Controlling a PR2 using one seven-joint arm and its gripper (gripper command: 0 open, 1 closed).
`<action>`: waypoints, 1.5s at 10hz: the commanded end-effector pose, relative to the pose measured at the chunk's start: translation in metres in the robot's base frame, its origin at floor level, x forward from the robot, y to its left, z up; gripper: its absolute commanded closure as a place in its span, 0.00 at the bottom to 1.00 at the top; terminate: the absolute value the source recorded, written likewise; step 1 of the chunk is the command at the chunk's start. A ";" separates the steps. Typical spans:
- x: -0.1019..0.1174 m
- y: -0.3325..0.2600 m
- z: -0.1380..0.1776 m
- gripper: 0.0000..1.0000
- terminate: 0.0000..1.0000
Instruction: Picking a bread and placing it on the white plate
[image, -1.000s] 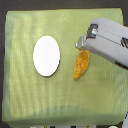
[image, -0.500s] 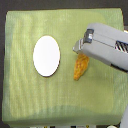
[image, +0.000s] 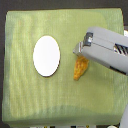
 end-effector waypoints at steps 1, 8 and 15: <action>-0.010 -0.003 -0.009 0.00 0.00; -0.006 0.003 0.001 1.00 0.00; -0.003 0.005 0.009 1.00 0.00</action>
